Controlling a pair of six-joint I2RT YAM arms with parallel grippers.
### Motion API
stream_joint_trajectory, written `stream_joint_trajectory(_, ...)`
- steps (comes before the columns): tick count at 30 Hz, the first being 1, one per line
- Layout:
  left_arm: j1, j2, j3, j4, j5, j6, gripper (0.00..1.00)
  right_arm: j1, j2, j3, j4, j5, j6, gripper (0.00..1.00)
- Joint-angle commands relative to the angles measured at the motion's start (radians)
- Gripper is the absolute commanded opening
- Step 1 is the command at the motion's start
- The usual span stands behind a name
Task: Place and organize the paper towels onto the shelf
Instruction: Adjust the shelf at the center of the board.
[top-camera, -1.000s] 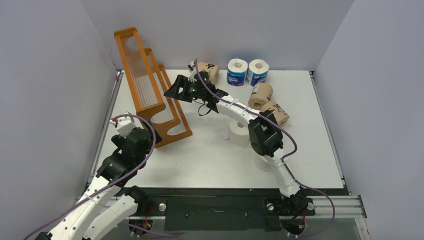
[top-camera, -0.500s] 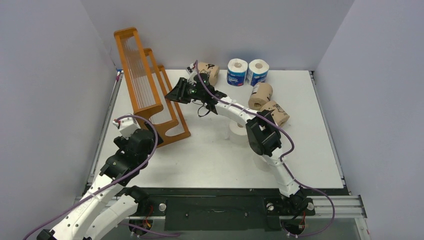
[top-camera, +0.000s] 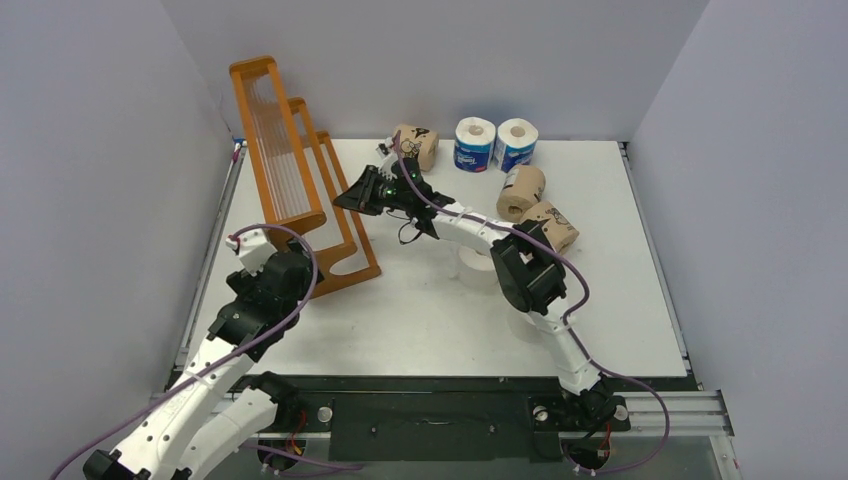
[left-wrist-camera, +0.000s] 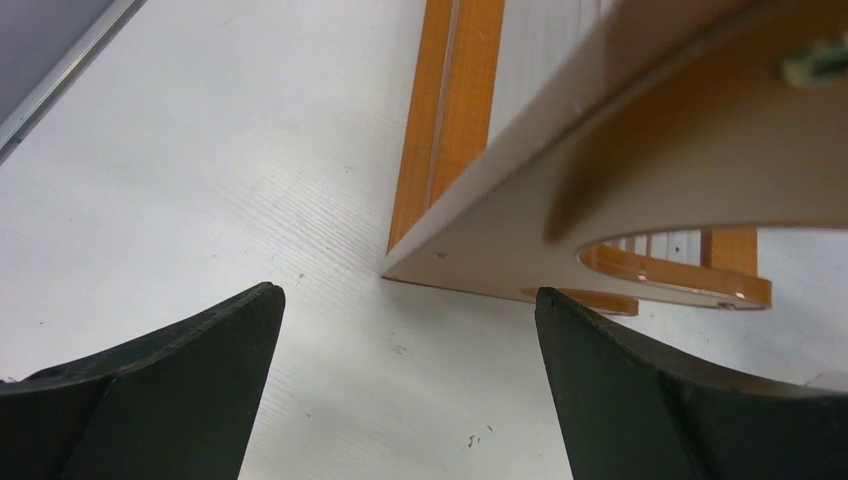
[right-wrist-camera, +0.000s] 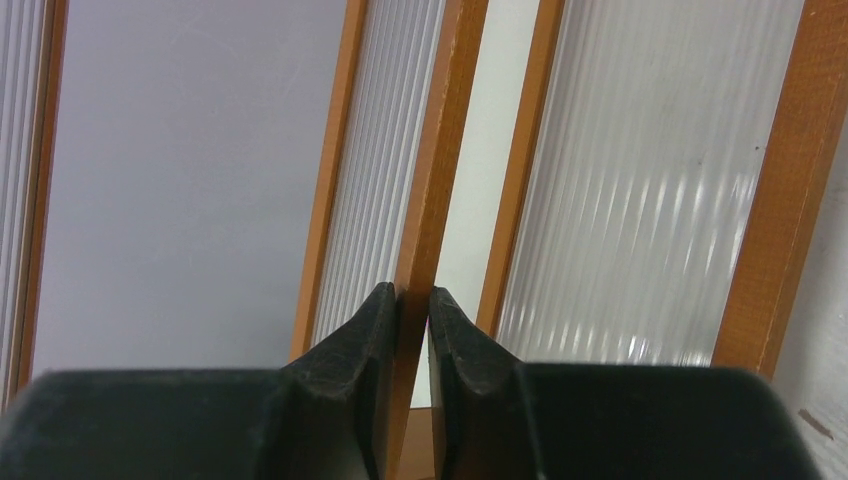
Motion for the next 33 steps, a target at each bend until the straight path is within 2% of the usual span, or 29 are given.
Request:
stream_joint_trajectory(1, 0.035, -0.002, 0.031, 0.036, -0.001, -0.013, 0.97, 0.026, -0.094, -0.104, 0.084, -0.027, 0.014, 0.05)
stream_joint_trajectory(3, 0.041, -0.004, 0.029, 0.038, 0.006, -0.01, 0.97, 0.03, -0.108, -0.142, 0.117, -0.027, 0.027, 0.0)
stream_joint_trajectory(9, 0.053, -0.006, 0.016, 0.053, 0.023, -0.011, 0.97, 0.039, -0.154, -0.248, 0.216, -0.02, 0.087, 0.0)
stream_joint_trajectory(20, 0.104, 0.03, 0.021, 0.088, 0.043, -0.013, 0.97, 0.088, -0.352, -0.525, 0.258, 0.144, 0.083, 0.0)
stream_joint_trajectory(33, 0.214, 0.038, 0.043, 0.096, 0.068, -0.012, 0.96, 0.182, -0.356, -0.605, 0.325, 0.27, 0.181, 0.0)
